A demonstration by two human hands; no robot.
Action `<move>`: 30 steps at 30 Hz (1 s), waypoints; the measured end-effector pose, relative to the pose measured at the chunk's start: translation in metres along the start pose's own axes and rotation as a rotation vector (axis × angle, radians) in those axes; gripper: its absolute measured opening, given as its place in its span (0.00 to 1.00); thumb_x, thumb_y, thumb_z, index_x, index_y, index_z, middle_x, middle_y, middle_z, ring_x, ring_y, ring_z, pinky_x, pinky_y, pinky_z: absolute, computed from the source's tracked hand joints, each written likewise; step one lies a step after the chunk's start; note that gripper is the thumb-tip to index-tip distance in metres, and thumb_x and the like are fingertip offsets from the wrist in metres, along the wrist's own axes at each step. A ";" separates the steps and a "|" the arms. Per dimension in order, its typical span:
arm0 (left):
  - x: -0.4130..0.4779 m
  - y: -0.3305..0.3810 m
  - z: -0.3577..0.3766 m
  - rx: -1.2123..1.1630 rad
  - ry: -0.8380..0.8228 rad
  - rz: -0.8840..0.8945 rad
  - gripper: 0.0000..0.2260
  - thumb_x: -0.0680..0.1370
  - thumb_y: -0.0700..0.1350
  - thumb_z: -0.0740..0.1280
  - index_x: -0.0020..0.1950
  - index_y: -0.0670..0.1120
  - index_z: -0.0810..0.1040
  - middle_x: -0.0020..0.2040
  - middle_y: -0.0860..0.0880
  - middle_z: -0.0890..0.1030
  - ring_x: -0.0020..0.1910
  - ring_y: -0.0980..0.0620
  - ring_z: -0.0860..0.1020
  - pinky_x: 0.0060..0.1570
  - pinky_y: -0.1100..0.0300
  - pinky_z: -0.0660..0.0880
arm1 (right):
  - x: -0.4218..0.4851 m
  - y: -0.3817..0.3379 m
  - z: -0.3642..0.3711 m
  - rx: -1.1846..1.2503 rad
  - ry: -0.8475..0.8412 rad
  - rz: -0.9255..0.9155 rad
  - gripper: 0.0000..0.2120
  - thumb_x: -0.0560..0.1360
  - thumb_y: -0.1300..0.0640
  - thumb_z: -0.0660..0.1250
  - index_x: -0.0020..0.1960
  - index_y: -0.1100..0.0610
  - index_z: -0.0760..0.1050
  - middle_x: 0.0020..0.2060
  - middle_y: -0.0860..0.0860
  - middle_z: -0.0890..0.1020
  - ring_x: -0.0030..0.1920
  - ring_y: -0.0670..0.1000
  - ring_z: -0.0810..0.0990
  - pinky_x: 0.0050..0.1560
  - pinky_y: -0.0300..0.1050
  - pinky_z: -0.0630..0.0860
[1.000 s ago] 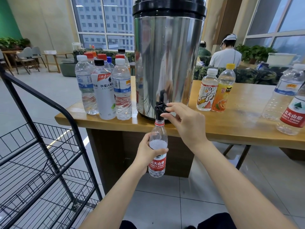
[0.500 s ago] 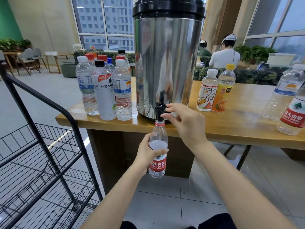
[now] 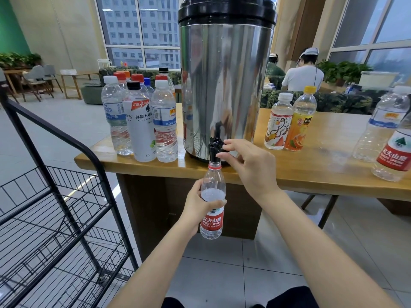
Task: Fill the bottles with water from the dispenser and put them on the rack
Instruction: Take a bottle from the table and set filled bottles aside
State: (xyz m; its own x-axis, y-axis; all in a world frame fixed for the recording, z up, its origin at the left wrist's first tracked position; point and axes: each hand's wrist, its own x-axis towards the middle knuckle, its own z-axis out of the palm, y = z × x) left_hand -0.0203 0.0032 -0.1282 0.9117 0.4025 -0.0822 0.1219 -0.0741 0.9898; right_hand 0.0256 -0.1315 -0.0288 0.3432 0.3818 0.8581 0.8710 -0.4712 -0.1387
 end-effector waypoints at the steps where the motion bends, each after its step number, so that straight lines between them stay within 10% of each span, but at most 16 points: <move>1: 0.000 0.000 0.000 -0.003 -0.002 0.000 0.31 0.69 0.41 0.79 0.66 0.55 0.68 0.64 0.50 0.76 0.61 0.49 0.76 0.58 0.50 0.75 | 0.000 0.000 0.000 -0.002 0.000 0.002 0.14 0.75 0.49 0.69 0.51 0.59 0.83 0.50 0.53 0.85 0.42 0.49 0.83 0.39 0.32 0.71; 30: -0.001 0.001 -0.001 -0.037 -0.017 0.008 0.30 0.69 0.41 0.79 0.64 0.56 0.68 0.62 0.50 0.77 0.56 0.52 0.76 0.45 0.60 0.74 | -0.001 0.002 0.003 0.030 -0.007 0.024 0.17 0.76 0.46 0.66 0.52 0.59 0.82 0.52 0.52 0.85 0.42 0.48 0.83 0.41 0.24 0.66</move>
State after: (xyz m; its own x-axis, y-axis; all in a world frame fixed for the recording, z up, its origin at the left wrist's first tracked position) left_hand -0.0212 0.0043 -0.1272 0.9191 0.3868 -0.0754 0.0998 -0.0434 0.9941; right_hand 0.0279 -0.1307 -0.0309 0.3667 0.3758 0.8510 0.8724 -0.4568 -0.1742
